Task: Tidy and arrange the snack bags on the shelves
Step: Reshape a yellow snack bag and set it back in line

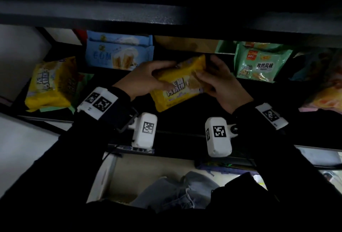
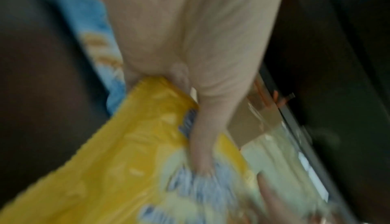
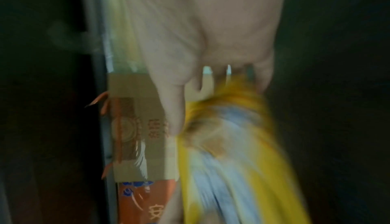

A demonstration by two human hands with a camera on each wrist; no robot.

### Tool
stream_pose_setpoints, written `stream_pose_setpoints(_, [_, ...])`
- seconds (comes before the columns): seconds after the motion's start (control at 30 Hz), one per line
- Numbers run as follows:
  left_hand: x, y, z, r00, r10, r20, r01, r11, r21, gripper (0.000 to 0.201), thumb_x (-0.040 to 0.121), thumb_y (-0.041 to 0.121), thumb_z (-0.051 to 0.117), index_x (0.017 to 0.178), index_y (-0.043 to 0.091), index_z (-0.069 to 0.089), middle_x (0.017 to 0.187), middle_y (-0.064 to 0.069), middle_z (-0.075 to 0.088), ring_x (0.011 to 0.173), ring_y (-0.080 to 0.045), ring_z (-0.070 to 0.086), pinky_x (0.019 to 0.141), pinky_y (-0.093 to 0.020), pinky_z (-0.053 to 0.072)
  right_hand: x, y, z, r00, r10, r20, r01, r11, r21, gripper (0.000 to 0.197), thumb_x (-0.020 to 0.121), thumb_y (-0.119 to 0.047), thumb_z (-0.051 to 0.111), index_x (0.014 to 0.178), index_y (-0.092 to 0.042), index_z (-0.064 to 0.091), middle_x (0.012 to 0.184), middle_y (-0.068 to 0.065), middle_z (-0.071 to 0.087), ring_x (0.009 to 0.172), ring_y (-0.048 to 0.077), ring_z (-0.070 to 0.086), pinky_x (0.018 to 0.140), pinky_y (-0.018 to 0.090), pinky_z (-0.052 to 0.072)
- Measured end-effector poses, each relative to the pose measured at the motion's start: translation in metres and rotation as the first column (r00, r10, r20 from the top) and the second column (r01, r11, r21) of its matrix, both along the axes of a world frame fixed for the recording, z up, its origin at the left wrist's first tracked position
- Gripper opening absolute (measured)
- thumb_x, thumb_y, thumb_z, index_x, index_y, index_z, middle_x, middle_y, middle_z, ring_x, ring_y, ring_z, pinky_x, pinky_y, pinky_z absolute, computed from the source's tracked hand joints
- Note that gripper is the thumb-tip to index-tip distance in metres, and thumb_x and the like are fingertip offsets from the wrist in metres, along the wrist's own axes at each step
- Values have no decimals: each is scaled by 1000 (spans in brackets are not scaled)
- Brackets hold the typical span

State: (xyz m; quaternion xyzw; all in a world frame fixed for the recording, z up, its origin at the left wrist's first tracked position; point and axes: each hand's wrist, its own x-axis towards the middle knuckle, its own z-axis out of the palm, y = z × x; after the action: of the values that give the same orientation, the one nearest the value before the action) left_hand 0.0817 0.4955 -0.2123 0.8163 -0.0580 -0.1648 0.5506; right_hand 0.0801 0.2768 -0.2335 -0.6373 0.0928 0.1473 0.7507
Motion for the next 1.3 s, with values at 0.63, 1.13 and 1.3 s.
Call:
stream_pose_setpoints(0.63, [-22, 18, -40, 882, 348, 318, -354, 934, -40, 62, 87, 15, 69, 140, 19, 38, 137, 6, 42, 126, -3, 38, 104, -12, 29, -3, 14, -15, 986, 33, 161, 28, 931, -363, 28, 73, -15, 81, 98, -6, 71, 102, 15, 73, 86, 18, 72, 78, 34, 59])
stream_pose_setpoints(1.13, [-62, 52, -90, 851, 176, 494, -417, 799, 433, 23, 91, 24, 62, 112, 19, 68, 126, -3, 62, 119, -31, 51, 98, -39, 39, 84, 31, -10, 966, -153, 208, 254, 711, -655, 45, 76, -20, 77, 110, -9, 50, 119, 12, 59, 109, 27, 56, 92, 38, 47])
stream_pose_setpoints(1.3, [-61, 51, -93, 843, 201, 499, -437, 797, 416, 23, 89, 25, 62, 110, 21, 69, 124, -2, 63, 117, -30, 52, 97, -36, 39, 80, 32, -25, 965, -170, 201, 262, 708, -656, 26, 83, -27, 71, 90, -13, 50, 92, 2, 57, 94, 23, 55, 88, 35, 45])
